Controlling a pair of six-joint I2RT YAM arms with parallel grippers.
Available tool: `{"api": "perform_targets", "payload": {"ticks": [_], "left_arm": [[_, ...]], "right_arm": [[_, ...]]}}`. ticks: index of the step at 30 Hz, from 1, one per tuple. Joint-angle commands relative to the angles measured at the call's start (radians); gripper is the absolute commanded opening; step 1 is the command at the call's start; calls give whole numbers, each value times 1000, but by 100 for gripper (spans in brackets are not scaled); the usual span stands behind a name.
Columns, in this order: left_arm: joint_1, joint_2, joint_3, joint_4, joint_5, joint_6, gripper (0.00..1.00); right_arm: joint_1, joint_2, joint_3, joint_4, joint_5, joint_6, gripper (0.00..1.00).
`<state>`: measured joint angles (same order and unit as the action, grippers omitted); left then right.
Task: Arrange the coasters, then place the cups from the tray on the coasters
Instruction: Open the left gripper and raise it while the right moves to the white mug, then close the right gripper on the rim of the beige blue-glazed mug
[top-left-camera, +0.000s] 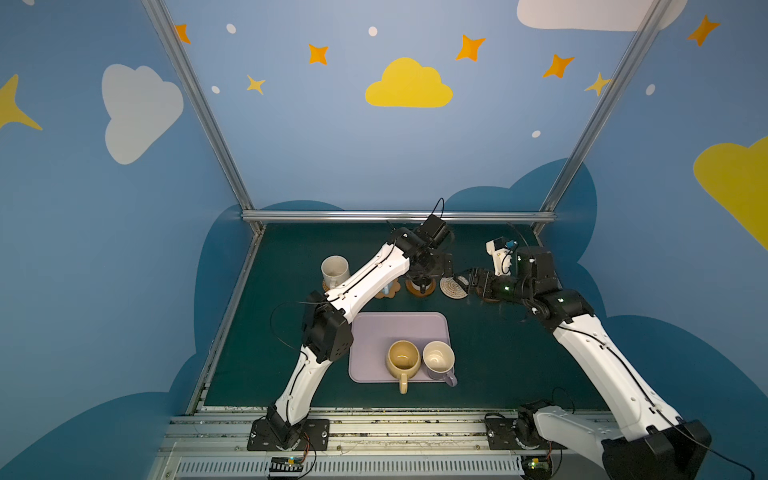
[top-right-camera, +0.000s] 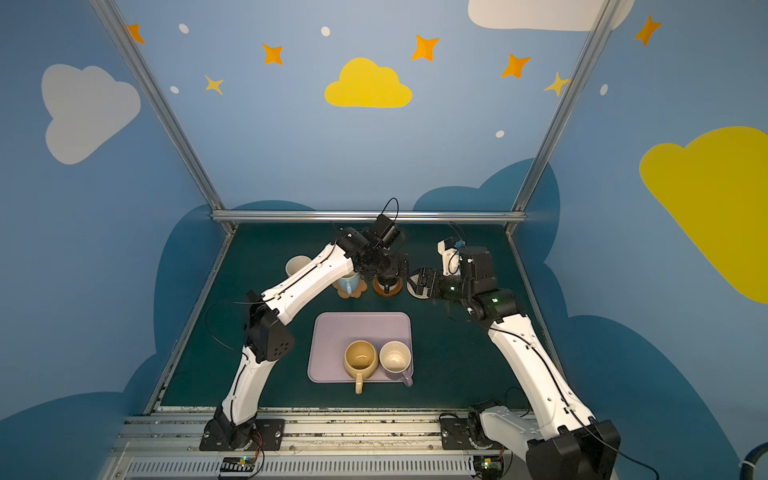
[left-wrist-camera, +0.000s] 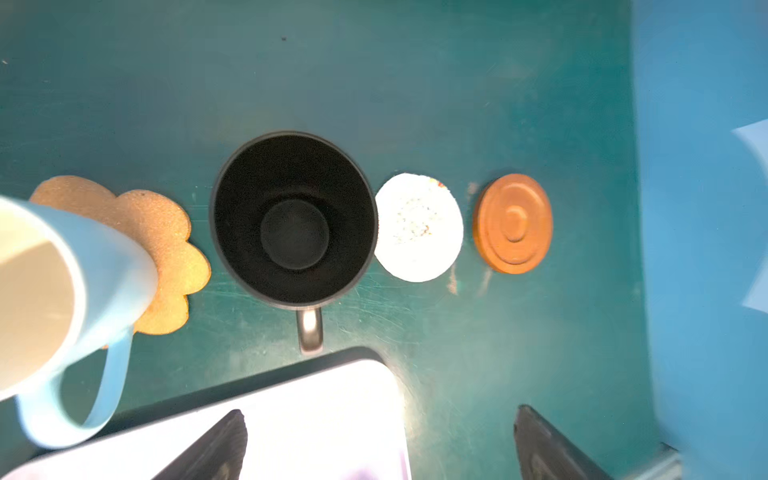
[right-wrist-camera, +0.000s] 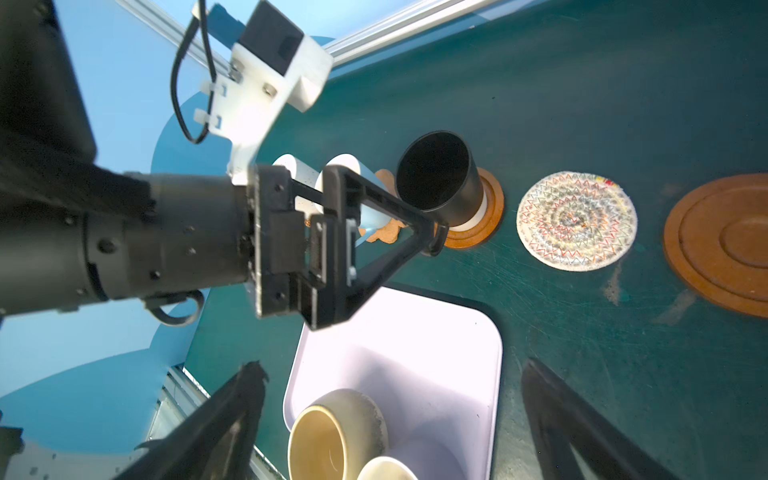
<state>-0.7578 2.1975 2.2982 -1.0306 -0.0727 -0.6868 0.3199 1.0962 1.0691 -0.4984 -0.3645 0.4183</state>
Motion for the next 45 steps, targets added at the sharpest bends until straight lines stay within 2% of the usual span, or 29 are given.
{"api": "perform_targets", "payload": {"ticks": [1,6,11,15,18,21,24,28,34,41,45], "left_arm": [[0,-102,-37,7,13,14,100],[8,-256,-194,96,42,40,100],[21,-440,-430,253,103,83,100],[40,-579,-585,310,147,112,100],[66,-682,-707,345,233,129,100],[98,-784,-845,404,373,127,100],[127,-861,-961,430,446,116,100],[144,-918,-1041,379,444,125,99],[146,-988,-1140,321,438,135,99],[147,-1062,-1254,321,439,96,99],[147,-1098,-1321,333,445,59,99]], "right_arm": [[14,-60,-11,-24,-22,-35,96],[65,-112,-10,-87,-30,-45,96],[186,-148,-18,-141,75,-35,96],[286,-165,-27,-176,149,-19,96],[351,-164,-36,-207,177,-4,96],[433,-165,-68,-205,221,43,95],[535,-159,-115,-187,282,100,94],[678,-128,-148,-188,384,152,92],[824,-100,-184,-149,443,236,84],[930,-26,-229,-82,448,300,74],[996,36,-237,-59,493,336,68]]}}
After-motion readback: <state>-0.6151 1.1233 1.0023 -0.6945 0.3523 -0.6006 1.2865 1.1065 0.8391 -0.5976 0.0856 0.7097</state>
